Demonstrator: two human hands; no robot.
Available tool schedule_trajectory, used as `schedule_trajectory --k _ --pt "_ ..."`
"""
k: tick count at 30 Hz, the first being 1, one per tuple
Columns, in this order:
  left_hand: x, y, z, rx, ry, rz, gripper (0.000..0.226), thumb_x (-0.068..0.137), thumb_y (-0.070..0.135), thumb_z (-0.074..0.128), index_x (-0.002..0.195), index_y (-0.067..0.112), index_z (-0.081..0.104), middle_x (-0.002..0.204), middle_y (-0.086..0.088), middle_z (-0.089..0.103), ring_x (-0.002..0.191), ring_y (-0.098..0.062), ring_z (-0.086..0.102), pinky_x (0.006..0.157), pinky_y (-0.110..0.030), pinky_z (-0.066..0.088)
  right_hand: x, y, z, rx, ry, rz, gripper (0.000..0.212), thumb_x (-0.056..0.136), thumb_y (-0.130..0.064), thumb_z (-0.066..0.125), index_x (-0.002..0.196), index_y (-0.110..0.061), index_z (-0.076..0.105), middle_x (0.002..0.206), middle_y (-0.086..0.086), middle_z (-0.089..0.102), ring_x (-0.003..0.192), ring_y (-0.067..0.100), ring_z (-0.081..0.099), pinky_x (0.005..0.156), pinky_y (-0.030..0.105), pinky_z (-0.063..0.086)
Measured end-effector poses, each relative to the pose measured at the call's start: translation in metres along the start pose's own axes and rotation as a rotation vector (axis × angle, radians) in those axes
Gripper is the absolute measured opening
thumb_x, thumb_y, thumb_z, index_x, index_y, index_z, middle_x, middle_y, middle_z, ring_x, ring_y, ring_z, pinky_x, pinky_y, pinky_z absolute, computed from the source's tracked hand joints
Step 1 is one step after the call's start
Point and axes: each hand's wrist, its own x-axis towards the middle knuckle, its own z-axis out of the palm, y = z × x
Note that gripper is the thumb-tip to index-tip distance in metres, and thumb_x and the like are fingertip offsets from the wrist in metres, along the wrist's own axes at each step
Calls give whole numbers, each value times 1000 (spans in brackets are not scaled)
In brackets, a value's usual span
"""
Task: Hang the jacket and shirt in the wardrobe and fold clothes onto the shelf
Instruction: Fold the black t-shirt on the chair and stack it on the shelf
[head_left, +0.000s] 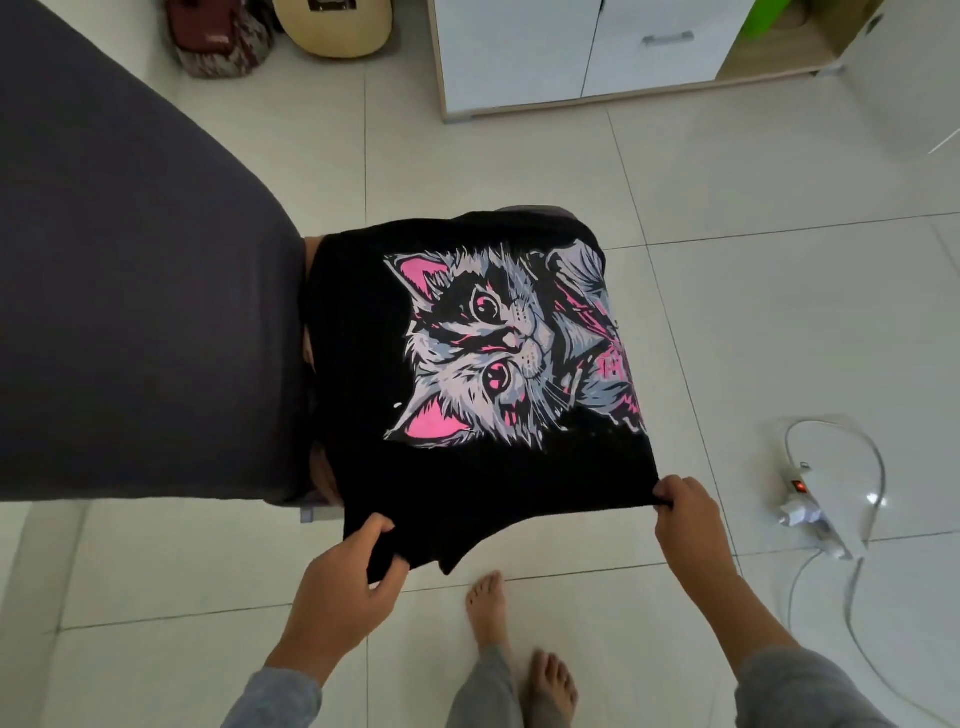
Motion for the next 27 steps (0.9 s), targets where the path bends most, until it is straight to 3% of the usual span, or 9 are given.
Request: schedule_trajectory --k 3,6,9,13,15,18,21,25,27 --pt "-17 -1 4 7 -14 -22 31 75 30 74 89 34 47 65 21 57 59 1 58 55 -4 42 -1 -8 -4 82 28 12 23 86 11 40 93 -4 55 91 12 51 72 25 48 60 31 36" --pt "-25 -8 11 37 -31 -53 34 71 35 79 93 30 54 67 22 60 63 2 61 55 -3 42 -3 -17 3 238 39 92 21 87 10 35 93 -7 44 78 13 52 61 24 45 51 29 33" --pt "-25 -21 18 41 24 -57 36 71 17 81 99 23 59 72 18 62 64 -2 63 57 1 39 -6 -14 15 373 88 192 17 93 3 36 102 -7 46 76 11 54 59 20 46 50 27 35" --pt "-10 -13 12 -117 263 -98 33 76 -9 68 102 11 64 87 12 60 79 -5 60 68 -7 44 -4 -12 18 481 203 270 20 91 5 42 104 -2 55 92 11 61 77 25 60 66 28 46" --pt "5 -3 4 -246 375 -133 35 76 -15 62 98 13 63 93 10 56 83 -2 57 67 -8 48 -1 -18 13 606 200 285 19 94 5 38 102 -3 52 93 10 59 81 29 65 75 33 52" --pt "29 8 -7 -359 491 -159 34 79 -14 62 94 17 61 95 11 57 86 8 56 70 -5 47 5 -33 5 696 222 278 17 95 3 33 101 -9 45 83 -4 57 71 23 67 62 21 56" --pt "52 16 -15 -462 525 -223 29 84 -8 58 97 18 61 96 6 62 91 9 56 81 -4 42 14 -47 3 693 265 282 16 93 3 38 102 -8 45 79 -3 55 67 13 59 47 8 45" --pt "82 21 -25 -608 592 -323 20 91 3 55 103 17 61 101 2 64 98 -11 59 89 -22 45 26 -50 8 442 245 179 30 79 11 49 105 -3 57 100 10 55 81 21 50 73 29 43" --pt "96 24 -28 -585 601 -323 20 91 3 54 104 18 59 100 3 62 97 -11 58 88 -20 44 35 -44 13 318 228 140 31 78 12 46 102 -2 61 103 14 54 84 21 46 77 28 37"
